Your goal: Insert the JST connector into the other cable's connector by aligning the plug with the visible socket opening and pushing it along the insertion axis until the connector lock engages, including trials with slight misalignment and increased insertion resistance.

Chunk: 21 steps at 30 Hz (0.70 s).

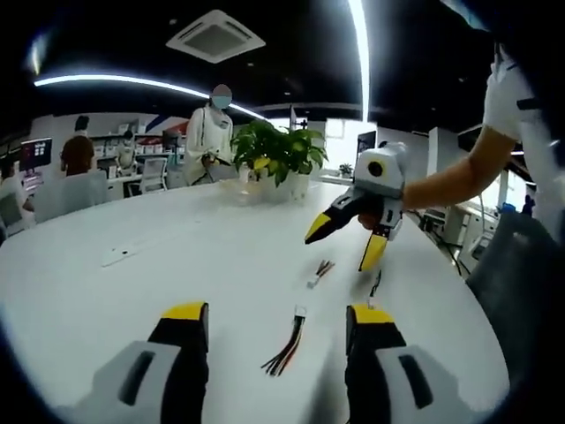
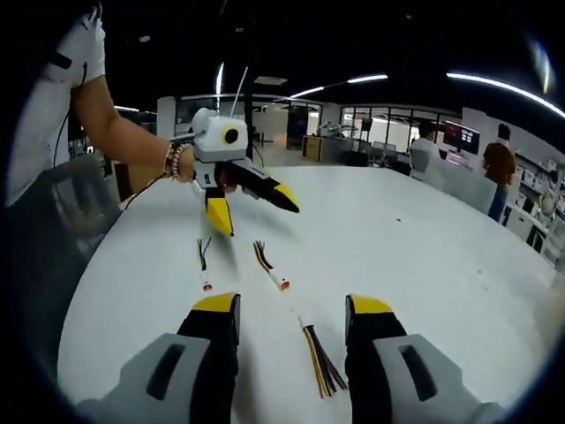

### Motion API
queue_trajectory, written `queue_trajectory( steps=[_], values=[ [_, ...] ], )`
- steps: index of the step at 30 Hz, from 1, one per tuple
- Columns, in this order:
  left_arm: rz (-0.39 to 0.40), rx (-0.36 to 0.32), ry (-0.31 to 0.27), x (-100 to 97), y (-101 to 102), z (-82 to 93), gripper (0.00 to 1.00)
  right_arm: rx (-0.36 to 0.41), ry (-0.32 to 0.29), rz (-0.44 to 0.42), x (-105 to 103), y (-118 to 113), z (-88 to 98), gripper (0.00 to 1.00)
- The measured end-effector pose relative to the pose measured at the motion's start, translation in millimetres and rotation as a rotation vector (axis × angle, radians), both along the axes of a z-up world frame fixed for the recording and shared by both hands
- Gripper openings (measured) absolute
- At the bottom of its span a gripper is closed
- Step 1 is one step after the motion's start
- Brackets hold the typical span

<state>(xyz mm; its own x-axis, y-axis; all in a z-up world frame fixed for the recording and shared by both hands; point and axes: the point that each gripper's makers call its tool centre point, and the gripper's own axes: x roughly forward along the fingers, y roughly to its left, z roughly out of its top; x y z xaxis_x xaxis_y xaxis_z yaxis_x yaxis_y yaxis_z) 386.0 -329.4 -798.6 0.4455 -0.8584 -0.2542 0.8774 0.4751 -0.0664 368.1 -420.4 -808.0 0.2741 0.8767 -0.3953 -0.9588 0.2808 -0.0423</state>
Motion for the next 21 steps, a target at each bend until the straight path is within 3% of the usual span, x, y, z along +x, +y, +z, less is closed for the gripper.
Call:
queue_trajectory(
  steps=[3,5,10,16,21],
  values=[
    [-0.033,-0.015,-0.009,-2.4,-8,0.4,0.59,0.028,0.025,0.022,0,2,-1.3,0.36],
    [-0.049,-0.016,-0.009,-3.6,-12,-1.5,0.58,0.036,0.03,0.027,1,3,-1.6,0.38],
    [-0.074,-0.016,-0.009,-4.9,-19,-7.6,0.47,0.024,0.047,0.041,2,2,-11.3,0.38],
    [-0.103,0.009,0.002,-10.4,-30,-18.7,0.45,0.02,0.075,0.039,6,0,-22.2,0.33],
    [-0.109,-0.007,0.015,-10.3,-31,-18.3,0.37,0.028,0.087,0.048,11,1,-25.4,0.3]
  ],
)
